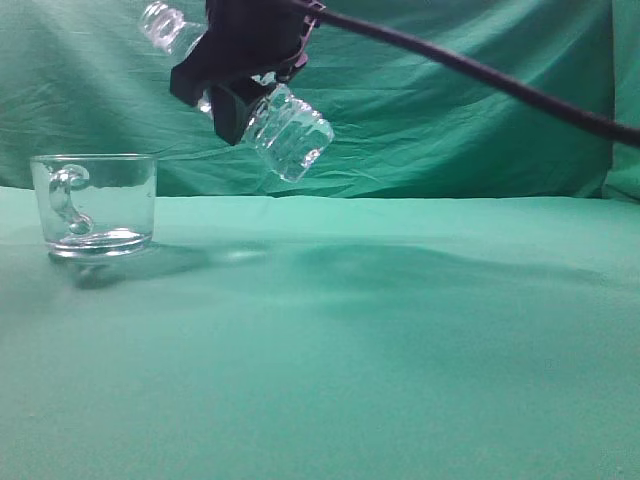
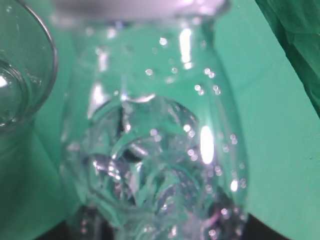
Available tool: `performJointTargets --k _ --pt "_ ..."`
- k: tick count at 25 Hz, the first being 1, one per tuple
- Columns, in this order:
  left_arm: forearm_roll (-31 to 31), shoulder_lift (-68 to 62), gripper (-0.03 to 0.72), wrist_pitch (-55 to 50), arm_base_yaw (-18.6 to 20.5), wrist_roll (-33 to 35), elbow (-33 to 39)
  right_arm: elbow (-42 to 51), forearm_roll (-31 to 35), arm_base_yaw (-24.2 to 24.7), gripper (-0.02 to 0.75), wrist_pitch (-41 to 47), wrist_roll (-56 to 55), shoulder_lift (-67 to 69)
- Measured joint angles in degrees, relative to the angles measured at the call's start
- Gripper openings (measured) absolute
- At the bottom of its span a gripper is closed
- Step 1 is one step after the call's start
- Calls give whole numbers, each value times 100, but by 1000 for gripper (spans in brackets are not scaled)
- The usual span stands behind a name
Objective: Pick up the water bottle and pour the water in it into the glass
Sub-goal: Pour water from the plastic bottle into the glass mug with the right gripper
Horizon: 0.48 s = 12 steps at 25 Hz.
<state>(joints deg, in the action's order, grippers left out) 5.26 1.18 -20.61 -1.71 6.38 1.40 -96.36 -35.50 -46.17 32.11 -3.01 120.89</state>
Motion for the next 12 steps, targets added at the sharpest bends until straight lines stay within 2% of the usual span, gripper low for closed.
performJointTargets --k 4,12 --pt "0 0 0 0 0 0 0 -487 -343 -214 302 226 0 410" --pt "0 0 0 0 -9 0 0 -544 -1126 -358 302 380 0 594"
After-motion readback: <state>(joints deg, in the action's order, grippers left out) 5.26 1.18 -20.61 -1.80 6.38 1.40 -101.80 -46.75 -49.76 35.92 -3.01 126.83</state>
